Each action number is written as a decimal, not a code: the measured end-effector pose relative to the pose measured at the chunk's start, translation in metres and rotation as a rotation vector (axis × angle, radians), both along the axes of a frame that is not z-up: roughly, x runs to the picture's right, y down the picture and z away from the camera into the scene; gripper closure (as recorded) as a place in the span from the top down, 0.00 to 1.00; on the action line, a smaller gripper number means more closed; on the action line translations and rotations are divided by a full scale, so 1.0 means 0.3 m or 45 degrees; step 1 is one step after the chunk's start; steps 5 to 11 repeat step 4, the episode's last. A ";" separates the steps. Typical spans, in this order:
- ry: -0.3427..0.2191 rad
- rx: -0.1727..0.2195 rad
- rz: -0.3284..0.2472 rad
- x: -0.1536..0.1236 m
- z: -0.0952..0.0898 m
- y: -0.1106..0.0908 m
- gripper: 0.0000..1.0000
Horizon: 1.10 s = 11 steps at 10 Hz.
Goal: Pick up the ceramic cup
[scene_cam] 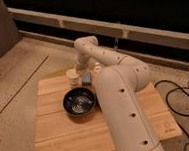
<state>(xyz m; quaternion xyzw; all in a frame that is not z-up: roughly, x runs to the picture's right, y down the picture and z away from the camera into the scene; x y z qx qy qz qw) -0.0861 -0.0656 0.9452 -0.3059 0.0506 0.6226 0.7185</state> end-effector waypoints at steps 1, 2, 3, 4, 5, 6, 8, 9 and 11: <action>-0.015 0.073 0.014 -0.001 -0.047 -0.073 0.00; -0.039 0.148 0.031 -0.006 -0.109 -0.146 0.00; -0.053 0.183 0.037 -0.008 -0.148 -0.175 0.00; -0.065 0.210 0.050 -0.007 -0.197 -0.203 0.00; -0.065 0.210 0.050 -0.007 -0.197 -0.203 0.00; -0.065 0.210 0.050 -0.007 -0.197 -0.203 0.00; -0.065 0.210 0.050 -0.007 -0.197 -0.203 0.00; -0.065 0.210 0.050 -0.007 -0.197 -0.203 0.00; -0.065 0.210 0.050 -0.007 -0.197 -0.203 0.00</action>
